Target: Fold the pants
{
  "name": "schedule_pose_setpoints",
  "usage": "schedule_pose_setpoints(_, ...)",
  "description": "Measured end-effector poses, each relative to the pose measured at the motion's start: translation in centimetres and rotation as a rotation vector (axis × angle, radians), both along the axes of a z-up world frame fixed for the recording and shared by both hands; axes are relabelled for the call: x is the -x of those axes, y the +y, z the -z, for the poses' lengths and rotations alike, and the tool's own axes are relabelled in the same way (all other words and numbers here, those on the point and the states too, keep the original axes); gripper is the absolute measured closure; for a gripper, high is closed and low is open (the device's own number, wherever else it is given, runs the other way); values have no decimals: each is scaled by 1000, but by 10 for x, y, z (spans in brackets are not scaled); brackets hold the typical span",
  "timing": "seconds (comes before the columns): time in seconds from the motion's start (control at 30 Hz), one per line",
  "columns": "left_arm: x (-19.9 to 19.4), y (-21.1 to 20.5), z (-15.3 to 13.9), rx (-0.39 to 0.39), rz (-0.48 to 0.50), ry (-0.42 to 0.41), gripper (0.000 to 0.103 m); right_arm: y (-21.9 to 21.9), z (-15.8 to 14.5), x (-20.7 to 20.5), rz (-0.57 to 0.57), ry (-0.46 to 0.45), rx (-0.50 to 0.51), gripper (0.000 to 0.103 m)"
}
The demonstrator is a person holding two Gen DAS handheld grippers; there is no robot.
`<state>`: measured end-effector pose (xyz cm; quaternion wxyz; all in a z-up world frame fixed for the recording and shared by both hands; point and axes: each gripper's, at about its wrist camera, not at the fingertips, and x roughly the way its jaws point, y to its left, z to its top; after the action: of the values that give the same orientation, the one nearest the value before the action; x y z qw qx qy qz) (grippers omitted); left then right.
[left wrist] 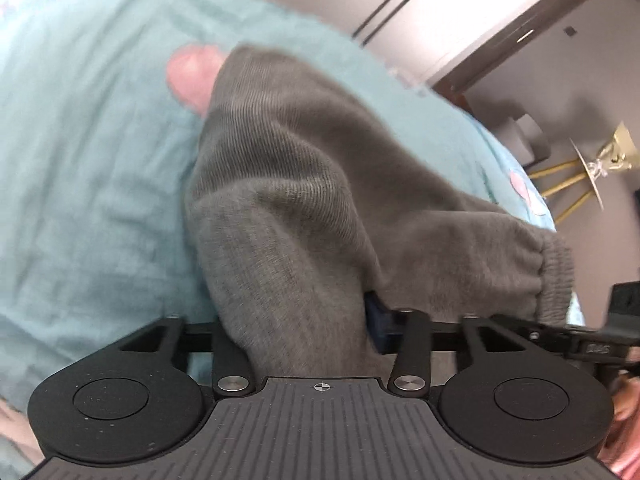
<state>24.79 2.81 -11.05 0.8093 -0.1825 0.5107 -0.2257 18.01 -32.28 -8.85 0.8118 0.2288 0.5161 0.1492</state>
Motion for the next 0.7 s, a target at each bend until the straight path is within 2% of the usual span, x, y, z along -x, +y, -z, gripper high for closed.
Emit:
schedule_pose_setpoints(0.1,8,-7,-18,2,-19,-56,67,13,-25,8,-20,-88,30,42)
schedule_pose_setpoints(0.23,6,-17,-45,11,-20,-113,68,23,-54,7,-18,-169,7,43)
schedule_pose_setpoints(0.3,1,-19,-60,-2,-17,-173,68,27,-65,1,-28,-210,12,43)
schedule_pose_setpoints(0.47,-33,-15,-92,21,-57,-287,67,28,-90,-29,26,-310,0,43)
schedule_pose_setpoints(0.53,-53,-14,-93,32,-75,-280,67,21,-93,-49,46,-325,-5,43)
schedule_pose_setpoints(0.63,-78,-18,-81,1,-89,-254,63,17,-86,-79,65,-303,25,43)
schedule_pose_setpoints(0.7,-90,-25,-65,-101,-108,-220,48,16,-74,-96,69,-260,59,39)
